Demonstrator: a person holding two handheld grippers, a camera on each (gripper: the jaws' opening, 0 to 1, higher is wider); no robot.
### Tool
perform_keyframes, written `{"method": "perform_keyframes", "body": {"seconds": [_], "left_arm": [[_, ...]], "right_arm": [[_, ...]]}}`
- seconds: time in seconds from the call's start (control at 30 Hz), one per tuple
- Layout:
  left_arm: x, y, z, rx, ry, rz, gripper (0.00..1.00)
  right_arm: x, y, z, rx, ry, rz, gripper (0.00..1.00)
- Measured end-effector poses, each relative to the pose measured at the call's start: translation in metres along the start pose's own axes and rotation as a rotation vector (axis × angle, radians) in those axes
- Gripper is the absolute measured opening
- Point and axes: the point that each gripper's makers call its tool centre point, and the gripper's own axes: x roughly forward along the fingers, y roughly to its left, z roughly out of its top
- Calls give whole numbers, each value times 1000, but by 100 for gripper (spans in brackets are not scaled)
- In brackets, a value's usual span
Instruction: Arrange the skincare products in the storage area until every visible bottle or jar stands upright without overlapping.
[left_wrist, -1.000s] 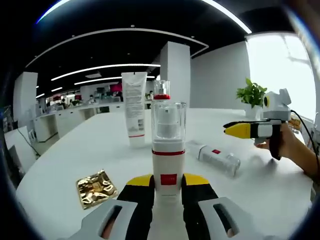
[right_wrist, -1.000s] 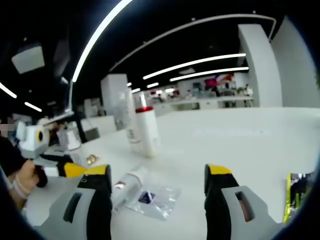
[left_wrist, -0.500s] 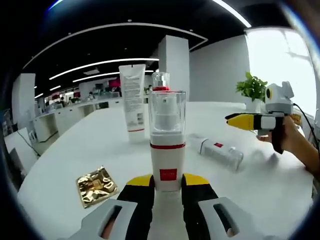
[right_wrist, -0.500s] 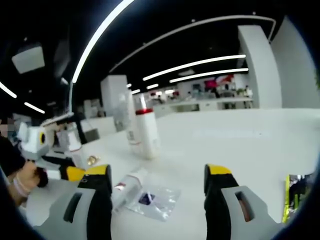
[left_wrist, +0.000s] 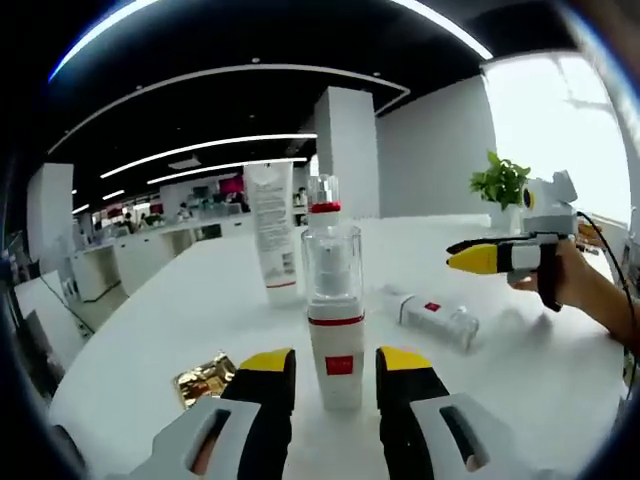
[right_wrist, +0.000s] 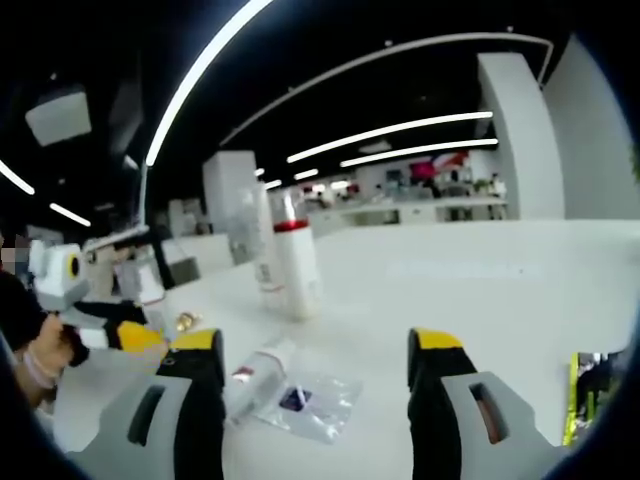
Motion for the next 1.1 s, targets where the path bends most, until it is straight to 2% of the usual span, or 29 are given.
{"method": "perform_keyframes", "body": {"seconds": [0.07,0.1,0.43,0.53,0.83,1.1], "left_arm": [[-3,2,16,-13,-12,-16,23],[-1,2,18,1,-13,-20,21],[15,3,21,-27,-30,3,20],[21,7,23,-36,-35,28,20],[38,18,28,-59,-46,51,20],[57,27,33,-85,-79,68,20]], "right_arm": [[0,1,0,-2,2,4,74],[0,1,0,-4,3,3,73],[0,-1,1,-9,1,-3,73],[-1,0,2,-12,-4,-6,73],[0,0,2,-14,-2,-7,72],[0,-1,1,-15,4,-11,72]]}}
